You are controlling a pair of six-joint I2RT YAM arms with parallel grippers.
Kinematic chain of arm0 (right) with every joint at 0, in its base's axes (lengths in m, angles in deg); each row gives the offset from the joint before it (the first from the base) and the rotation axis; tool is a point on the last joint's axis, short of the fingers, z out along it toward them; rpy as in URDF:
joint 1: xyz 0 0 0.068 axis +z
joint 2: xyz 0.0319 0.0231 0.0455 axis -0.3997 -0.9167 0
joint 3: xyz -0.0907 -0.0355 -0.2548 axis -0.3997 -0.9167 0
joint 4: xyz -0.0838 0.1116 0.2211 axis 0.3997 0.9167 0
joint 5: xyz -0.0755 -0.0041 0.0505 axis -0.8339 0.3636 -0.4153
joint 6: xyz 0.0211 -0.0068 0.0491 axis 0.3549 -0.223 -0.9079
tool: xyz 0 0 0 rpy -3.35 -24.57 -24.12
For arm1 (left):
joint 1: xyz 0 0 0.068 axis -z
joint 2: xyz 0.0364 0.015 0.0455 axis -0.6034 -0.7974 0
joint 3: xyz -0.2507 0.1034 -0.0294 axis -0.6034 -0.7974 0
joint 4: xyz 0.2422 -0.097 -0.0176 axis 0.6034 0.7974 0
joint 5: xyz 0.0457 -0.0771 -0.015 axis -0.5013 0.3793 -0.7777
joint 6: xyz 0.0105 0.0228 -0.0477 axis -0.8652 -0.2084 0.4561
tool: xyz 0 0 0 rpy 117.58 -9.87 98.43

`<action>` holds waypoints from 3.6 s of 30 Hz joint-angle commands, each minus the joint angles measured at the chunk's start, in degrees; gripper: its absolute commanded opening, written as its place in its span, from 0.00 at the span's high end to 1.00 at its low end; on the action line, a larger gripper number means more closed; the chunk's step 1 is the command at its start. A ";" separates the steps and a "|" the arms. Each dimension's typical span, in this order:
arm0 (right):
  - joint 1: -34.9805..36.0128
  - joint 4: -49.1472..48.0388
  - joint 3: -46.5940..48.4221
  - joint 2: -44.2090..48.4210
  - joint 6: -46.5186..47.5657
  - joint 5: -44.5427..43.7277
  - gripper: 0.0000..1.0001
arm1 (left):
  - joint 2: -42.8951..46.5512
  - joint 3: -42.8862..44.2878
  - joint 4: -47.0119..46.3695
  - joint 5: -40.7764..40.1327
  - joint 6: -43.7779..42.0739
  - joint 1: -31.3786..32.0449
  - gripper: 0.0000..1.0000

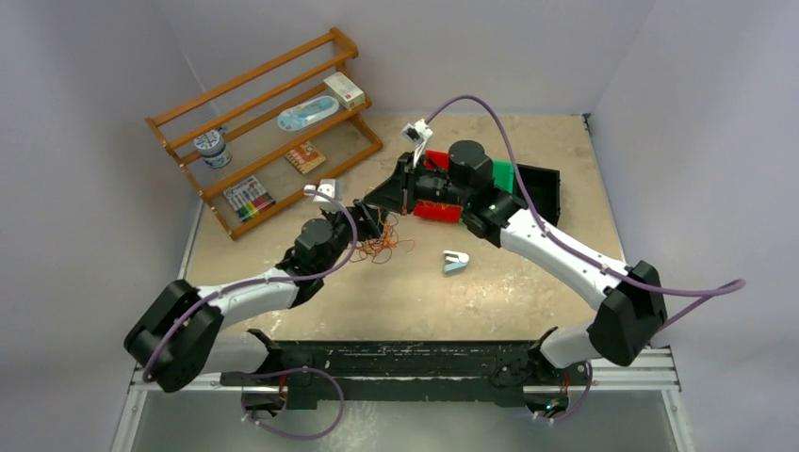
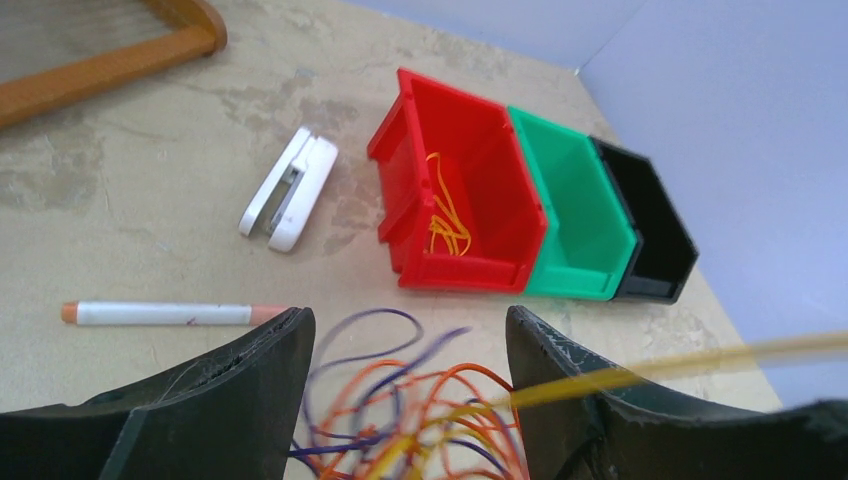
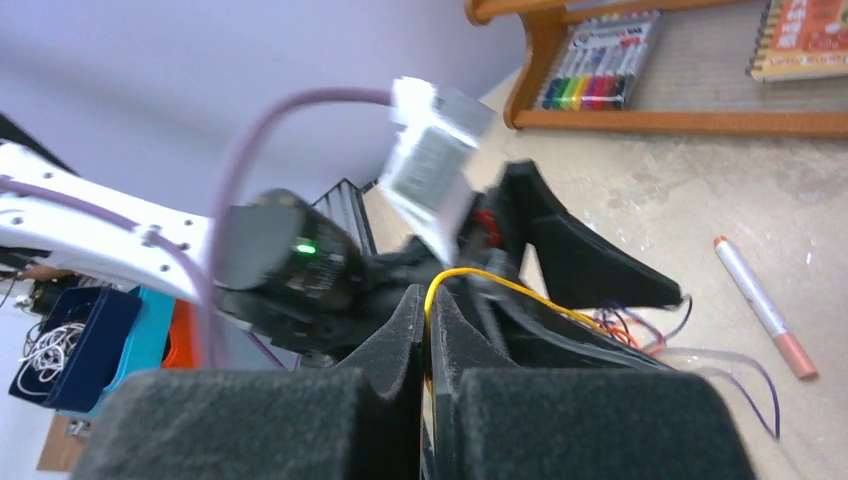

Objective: Untangle the cables

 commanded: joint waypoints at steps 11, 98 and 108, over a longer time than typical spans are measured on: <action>-0.62 -4.40 8.37 8.63 4.06 -1.31 1.00 | -17.69 0.68 -6.43 -2.34 4.19 -0.27 0.38; -15.66 4.32 9.47 -7.99 22.22 -30.91 1.00 | 3.27 6.72 33.47 -18.00 3.21 -0.26 0.43; -16.57 2.22 8.27 -13.02 20.54 -26.81 1.00 | 3.38 6.13 33.68 -17.74 3.28 -0.27 0.44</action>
